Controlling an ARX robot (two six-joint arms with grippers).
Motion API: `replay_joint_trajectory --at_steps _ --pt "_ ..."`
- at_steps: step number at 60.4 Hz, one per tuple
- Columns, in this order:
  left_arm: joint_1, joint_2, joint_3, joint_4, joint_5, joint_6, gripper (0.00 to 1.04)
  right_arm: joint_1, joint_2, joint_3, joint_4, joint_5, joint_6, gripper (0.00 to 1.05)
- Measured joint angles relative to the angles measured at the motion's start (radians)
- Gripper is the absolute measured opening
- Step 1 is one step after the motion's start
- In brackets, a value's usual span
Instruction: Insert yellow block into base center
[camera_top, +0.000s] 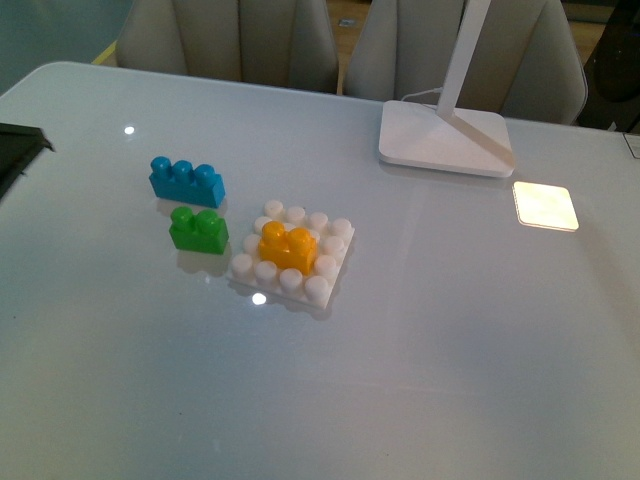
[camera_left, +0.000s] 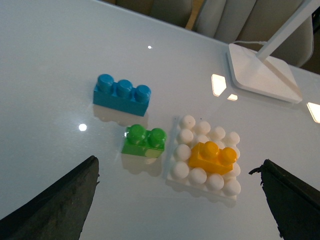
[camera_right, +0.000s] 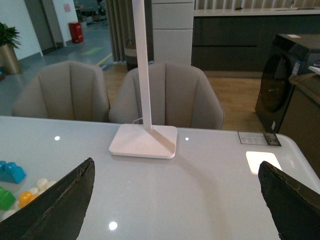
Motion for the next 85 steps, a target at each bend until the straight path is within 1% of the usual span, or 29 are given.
replay_joint_trajectory --at_steps 4,7,9,11,15,16,17,19,21,26,34,35,38,45,49,51,69,85 --pt "0.028 -0.049 -0.011 -0.016 0.008 0.001 0.97 0.000 0.000 0.000 0.000 0.000 0.000 0.96" --pt "0.032 -0.056 -0.014 -0.004 -0.006 0.013 0.97 0.000 0.000 0.000 0.000 0.000 0.000 0.96" --pt "0.020 -0.042 -0.028 0.056 -0.050 0.027 0.92 0.000 0.000 0.000 0.000 0.000 0.000 0.96" --pt "0.002 -0.011 -0.055 0.147 -0.111 0.068 0.85 0.000 0.000 0.000 0.000 0.000 0.000 0.96" --pt "-0.022 0.018 -0.104 0.265 -0.191 0.120 0.74 0.000 0.000 0.000 0.000 0.000 0.000 0.96" --pt "-0.027 0.017 -0.120 0.299 -0.209 0.130 0.69 0.000 0.000 0.000 0.000 0.000 0.000 0.96" --pt "-0.029 0.015 -0.129 0.323 -0.229 0.144 0.67 0.000 0.000 0.000 0.000 0.000 0.000 0.96" --pt "-0.035 -0.010 -0.161 0.412 -0.278 0.170 0.60 0.000 0.000 0.000 0.000 0.000 0.000 0.96" --pt "-0.035 -0.044 -0.175 0.445 -0.296 0.184 0.55 0.000 0.000 0.000 0.000 0.000 0.000 0.96" --pt "-0.035 -0.148 -0.198 0.425 -0.312 0.206 0.41 0.000 0.000 0.000 0.000 0.000 0.000 0.96" --pt "-0.036 -0.285 -0.237 0.311 -0.311 0.220 0.16 0.000 0.000 0.000 0.000 0.000 0.000 0.96" --pt "-0.036 -0.296 -0.239 0.301 -0.311 0.220 0.14 0.000 0.000 0.000 0.000 0.000 0.000 0.96" --pt "-0.036 -0.363 -0.250 0.248 -0.312 0.222 0.04 0.000 0.000 0.000 0.000 0.000 0.000 0.96" --pt "-0.036 -0.558 -0.259 0.078 -0.311 0.227 0.03 0.000 0.000 0.000 0.000 0.000 0.000 0.96" --pt "-0.036 -0.709 -0.258 -0.095 -0.312 0.227 0.03 0.000 0.000 0.000 0.000 0.000 0.000 0.96" --pt "-0.036 -0.776 -0.258 -0.156 -0.311 0.227 0.03 0.000 0.000 0.000 0.000 0.000 0.000 0.96" --pt "-0.036 -1.019 -0.258 -0.372 -0.311 0.228 0.03 0.000 0.000 0.000 0.000 0.000 0.000 0.96" --pt "-0.036 -1.161 -0.258 -0.507 -0.311 0.228 0.03 0.000 0.000 0.000 0.000 0.000 0.000 0.96"
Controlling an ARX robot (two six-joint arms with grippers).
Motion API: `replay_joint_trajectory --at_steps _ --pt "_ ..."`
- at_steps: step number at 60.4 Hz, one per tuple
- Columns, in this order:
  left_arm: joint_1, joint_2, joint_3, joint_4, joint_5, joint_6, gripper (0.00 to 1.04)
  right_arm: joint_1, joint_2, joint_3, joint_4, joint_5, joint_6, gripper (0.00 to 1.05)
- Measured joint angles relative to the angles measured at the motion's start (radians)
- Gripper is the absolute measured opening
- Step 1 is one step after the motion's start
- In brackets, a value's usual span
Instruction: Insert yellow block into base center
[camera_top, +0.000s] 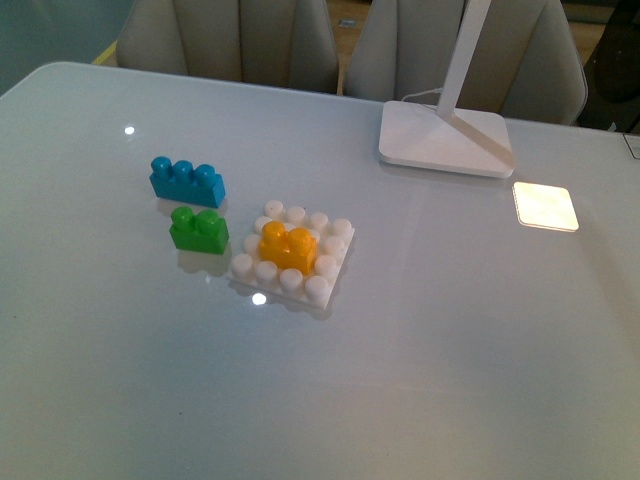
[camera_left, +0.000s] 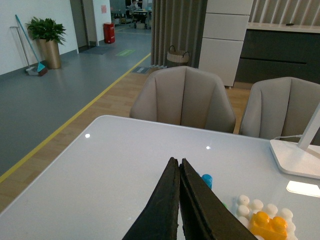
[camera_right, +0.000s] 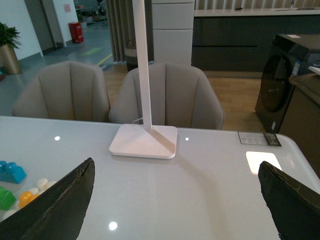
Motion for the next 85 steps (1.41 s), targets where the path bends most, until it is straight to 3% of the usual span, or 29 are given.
replay_joint_trajectory --at_steps 35,42,68,85 --pt "0.000 -0.194 0.000 -0.193 0.000 0.000 0.03 0.000 0.000 0.000 0.000 0.000 0.000 0.96" --pt "0.000 -0.337 0.000 -0.355 0.000 0.000 0.03 0.000 0.000 0.000 0.000 0.000 0.000 0.96" --pt "0.000 -0.359 0.000 -0.364 0.000 0.000 0.03 0.000 0.000 0.000 0.000 0.000 0.000 0.96" --pt "0.000 -0.359 0.000 -0.364 0.000 0.000 0.51 0.000 0.000 0.000 0.000 0.000 0.000 0.96"
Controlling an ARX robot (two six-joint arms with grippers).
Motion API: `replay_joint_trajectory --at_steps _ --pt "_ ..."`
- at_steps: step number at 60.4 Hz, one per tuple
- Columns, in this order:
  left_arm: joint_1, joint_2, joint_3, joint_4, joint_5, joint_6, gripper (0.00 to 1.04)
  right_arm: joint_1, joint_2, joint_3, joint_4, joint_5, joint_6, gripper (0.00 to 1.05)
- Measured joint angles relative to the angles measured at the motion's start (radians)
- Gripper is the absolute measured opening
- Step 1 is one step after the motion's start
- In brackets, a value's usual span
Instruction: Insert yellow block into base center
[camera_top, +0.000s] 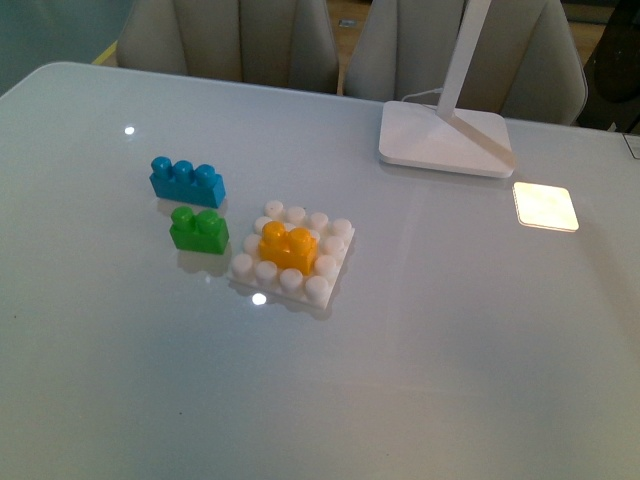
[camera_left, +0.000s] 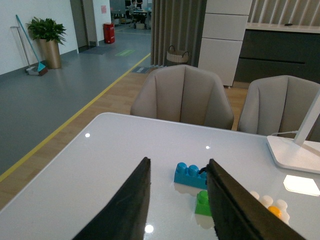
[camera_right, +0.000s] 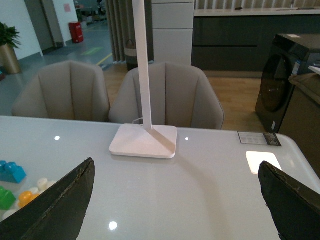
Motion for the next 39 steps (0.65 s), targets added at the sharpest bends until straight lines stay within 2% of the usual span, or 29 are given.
replay_joint_trajectory --at_steps 6,15,39 --pt "0.000 0.000 0.000 0.000 0.000 0.000 0.72 0.000 0.000 0.000 0.000 0.000 0.000 0.96" --pt "0.000 0.000 0.000 0.000 0.000 0.000 0.98 0.000 0.000 0.000 0.000 0.000 0.000 0.96" --pt "0.000 0.000 0.000 0.000 0.000 0.003 0.97 0.000 0.000 0.000 0.000 0.000 0.000 0.96"
